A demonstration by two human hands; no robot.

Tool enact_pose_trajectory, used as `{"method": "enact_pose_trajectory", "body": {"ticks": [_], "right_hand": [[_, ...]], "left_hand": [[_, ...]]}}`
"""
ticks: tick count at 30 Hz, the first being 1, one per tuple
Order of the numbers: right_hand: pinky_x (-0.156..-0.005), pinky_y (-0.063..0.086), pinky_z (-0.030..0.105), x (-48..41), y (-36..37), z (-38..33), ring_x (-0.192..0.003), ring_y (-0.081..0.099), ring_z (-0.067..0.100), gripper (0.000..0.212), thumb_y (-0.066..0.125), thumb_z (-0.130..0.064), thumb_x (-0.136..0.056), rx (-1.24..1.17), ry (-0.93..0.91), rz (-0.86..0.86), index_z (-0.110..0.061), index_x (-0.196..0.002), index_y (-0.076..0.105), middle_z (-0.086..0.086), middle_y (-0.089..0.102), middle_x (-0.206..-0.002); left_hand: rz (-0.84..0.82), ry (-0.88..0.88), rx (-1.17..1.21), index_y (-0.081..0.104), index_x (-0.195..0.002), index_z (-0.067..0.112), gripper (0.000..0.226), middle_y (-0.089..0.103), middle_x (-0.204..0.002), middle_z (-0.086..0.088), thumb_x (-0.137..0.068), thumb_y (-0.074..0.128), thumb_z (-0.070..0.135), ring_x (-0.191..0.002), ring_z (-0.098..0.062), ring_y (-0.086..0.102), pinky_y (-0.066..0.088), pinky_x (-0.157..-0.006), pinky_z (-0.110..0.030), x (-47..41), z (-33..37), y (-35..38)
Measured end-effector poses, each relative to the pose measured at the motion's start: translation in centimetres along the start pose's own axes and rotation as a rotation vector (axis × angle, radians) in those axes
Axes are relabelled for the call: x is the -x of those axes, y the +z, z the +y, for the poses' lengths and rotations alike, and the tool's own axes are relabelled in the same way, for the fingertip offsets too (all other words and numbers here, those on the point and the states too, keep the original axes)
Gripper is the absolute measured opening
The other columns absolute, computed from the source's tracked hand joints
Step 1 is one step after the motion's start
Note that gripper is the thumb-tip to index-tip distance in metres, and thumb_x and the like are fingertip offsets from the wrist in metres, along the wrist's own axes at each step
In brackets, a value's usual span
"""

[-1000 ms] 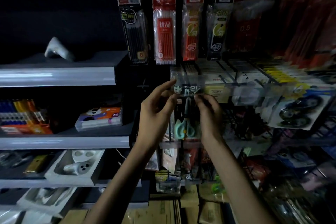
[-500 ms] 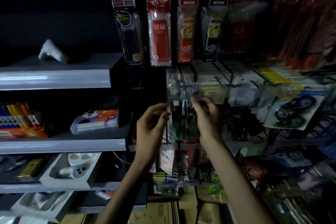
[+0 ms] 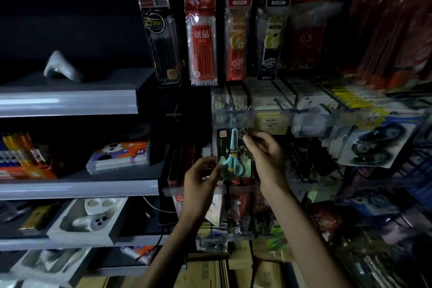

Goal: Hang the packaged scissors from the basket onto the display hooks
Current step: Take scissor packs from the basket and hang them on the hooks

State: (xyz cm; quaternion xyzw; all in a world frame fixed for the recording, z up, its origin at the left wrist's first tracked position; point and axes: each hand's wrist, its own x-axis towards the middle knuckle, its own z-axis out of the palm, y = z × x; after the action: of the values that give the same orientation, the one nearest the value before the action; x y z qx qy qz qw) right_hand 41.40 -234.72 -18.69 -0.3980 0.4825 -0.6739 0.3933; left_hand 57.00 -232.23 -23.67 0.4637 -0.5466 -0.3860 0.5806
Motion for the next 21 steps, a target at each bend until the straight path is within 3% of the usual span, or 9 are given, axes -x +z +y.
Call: {"method": "enact_pose_trajectory", "body": {"ticks": [5, 10, 16, 21], "right_hand": [[-0.076, 0.054, 0.015, 1.8, -1.5, 1.5, -0.093, 0.072, 0.006, 0.026, 0.073, -0.006, -0.092, 0.062, -0.042, -0.017, -0.011, -0.117, 0.067, 0.002, 0.073, -0.105], [-0.09, 0.055, 0.023, 3.6, -2.1, 3.2, -0.103, 0.069, 0.01, 0.034, 0.073, -0.006, -0.092, 0.16, -0.099, -0.039, -0.016, -0.123, 0.064, 0.002, 0.07, -0.112], [-0.101, 0.048, 0.02, 5.0, -2.1, 3.7, -0.119, 0.059, 0.0, 0.049, 0.07, -0.007, -0.093, 0.241, -0.124, -0.068, -0.025, -0.137, 0.059, -0.009, 0.064, -0.13], [-0.096, 0.047, 0.013, 5.0, -1.7, 4.0, -0.115, 0.058, -0.005, 0.057, 0.071, -0.008, -0.093, 0.266, -0.107, -0.078, -0.032, -0.142, 0.055, -0.012, 0.063, -0.124]], "left_hand": [[0.009, 0.012, 0.021, 0.074, -0.105, 0.016, 0.01, 0.077, -0.093, -0.001, -0.096, 0.074, 0.015, -0.086, -0.019, 0.074, 0.06, -0.074, -0.032, 0.0, 0.0, 0.1], [0.069, 0.037, 0.058, 0.068, -0.104, 0.016, 0.012, 0.075, -0.097, 0.0, -0.095, 0.075, 0.014, -0.092, -0.019, 0.074, 0.058, -0.076, -0.026, 0.3, -0.3, 0.4], [0.088, 0.052, 0.023, 0.069, -0.12, 0.021, 0.023, 0.075, -0.112, 0.014, -0.098, 0.07, 0.014, -0.108, -0.006, 0.071, 0.058, -0.088, -0.021, 1.3, -0.8, 0.5], [0.093, 0.047, 0.005, 0.067, -0.13, 0.03, 0.03, 0.072, -0.124, 0.008, -0.1, 0.069, 0.026, -0.114, -0.006, 0.069, 0.058, -0.089, -0.022, 1.6, -1.2, 0.6]]}}
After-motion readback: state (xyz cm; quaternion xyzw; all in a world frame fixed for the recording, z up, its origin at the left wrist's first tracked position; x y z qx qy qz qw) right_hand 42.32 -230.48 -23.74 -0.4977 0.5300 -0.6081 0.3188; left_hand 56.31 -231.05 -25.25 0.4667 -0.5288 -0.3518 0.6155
